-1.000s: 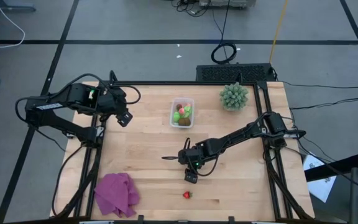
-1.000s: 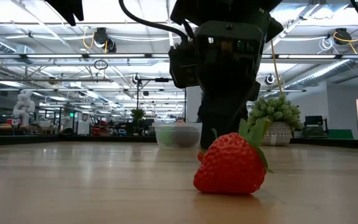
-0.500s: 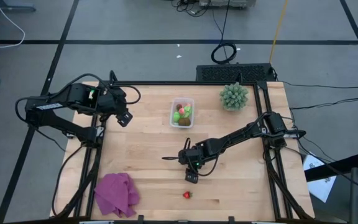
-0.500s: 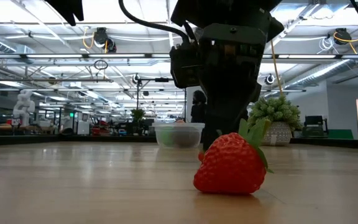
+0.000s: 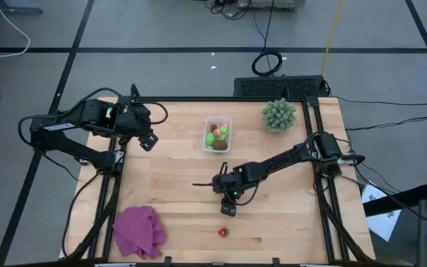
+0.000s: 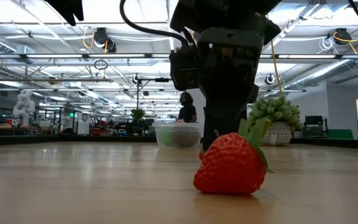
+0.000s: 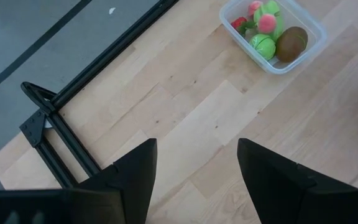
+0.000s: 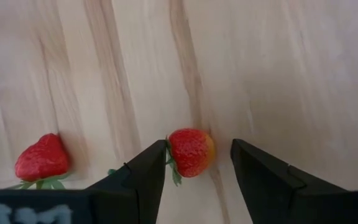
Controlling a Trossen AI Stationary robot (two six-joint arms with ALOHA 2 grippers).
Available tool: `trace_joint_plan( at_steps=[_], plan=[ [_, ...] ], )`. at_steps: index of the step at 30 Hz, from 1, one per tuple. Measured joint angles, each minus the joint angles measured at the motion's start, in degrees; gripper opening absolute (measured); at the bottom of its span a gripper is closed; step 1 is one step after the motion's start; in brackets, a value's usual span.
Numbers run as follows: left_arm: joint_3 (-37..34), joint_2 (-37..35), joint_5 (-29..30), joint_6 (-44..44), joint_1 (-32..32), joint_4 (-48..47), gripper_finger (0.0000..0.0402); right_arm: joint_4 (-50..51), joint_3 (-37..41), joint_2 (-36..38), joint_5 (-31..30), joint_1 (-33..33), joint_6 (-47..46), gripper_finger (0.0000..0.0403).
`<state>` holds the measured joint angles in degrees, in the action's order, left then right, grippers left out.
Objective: Pick and placing Produce into tupperware
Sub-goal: Put the top strawberry into the transparent bin
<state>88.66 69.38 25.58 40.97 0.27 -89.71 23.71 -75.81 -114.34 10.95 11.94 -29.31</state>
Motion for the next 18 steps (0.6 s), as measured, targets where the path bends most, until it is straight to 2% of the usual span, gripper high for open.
trace_joint_plan(
  at_steps=[13,18],
  plan=[
    [0.0,0.0,0.0,-0.11,0.0,0.0,0.0228,2.03,0.0,0.0,-0.06,-1.35,1.52,0.0178],
    [0.0,0.0,0.0,-0.09,0.0,0.0,0.0228,2.34,0.0,0.0,-0.01,-2.2,2.14,0.0165]
  ],
)
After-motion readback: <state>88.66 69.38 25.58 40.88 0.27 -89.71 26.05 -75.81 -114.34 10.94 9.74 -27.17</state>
